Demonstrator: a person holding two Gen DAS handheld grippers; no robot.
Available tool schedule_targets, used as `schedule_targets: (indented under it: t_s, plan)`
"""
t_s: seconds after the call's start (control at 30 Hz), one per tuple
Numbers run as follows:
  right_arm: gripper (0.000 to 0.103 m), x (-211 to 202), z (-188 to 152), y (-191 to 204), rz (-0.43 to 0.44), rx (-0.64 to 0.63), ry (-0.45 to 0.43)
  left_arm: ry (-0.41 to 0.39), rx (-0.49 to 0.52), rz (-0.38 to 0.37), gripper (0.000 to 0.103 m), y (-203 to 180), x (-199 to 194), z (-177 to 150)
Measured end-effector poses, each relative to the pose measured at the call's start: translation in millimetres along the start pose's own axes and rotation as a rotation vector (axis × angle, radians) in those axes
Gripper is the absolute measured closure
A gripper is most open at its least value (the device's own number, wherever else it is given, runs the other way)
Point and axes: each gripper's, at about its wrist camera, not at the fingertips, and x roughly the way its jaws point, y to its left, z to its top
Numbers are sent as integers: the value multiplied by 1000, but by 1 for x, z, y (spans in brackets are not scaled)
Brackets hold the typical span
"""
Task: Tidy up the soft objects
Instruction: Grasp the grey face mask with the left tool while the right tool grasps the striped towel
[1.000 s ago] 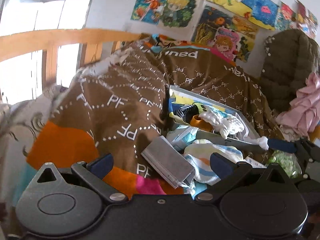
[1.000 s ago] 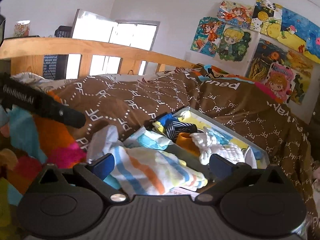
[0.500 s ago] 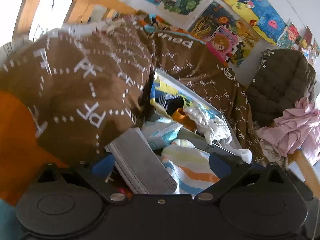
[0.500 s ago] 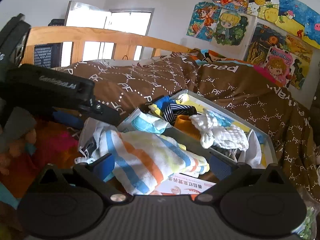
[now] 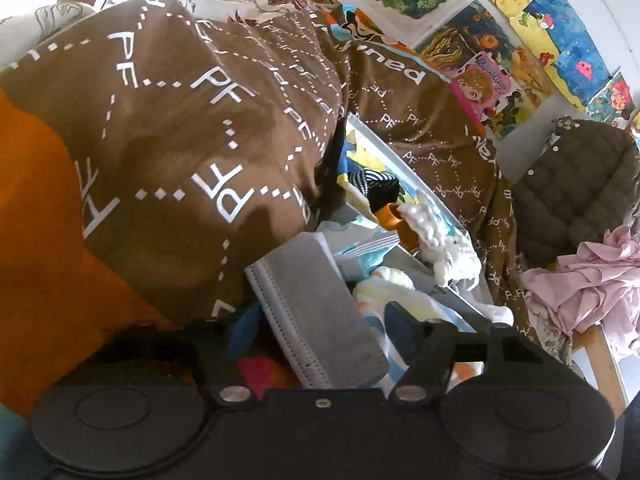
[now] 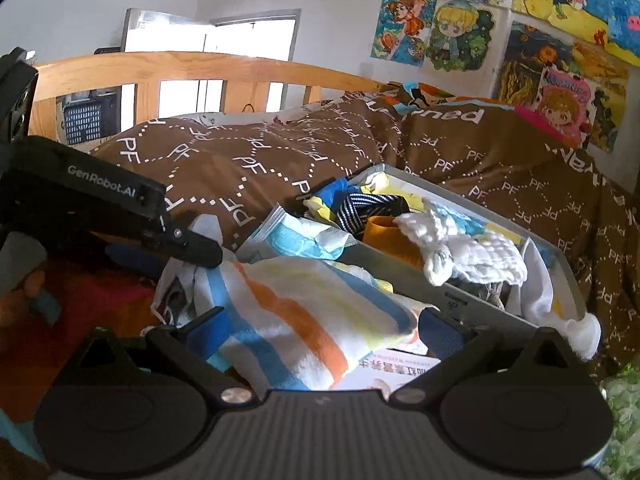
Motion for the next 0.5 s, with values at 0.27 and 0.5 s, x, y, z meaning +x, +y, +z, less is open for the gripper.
schedule_targets:
  t_s: [0.27,0.5]
  plan:
    - [8,4,-1,5,-5,-21,10,-2,-37,10,47,8,-1,-1]
    - [27,6,-4,1,-7,6,33,-3,-71,15,56,14,-3,-1]
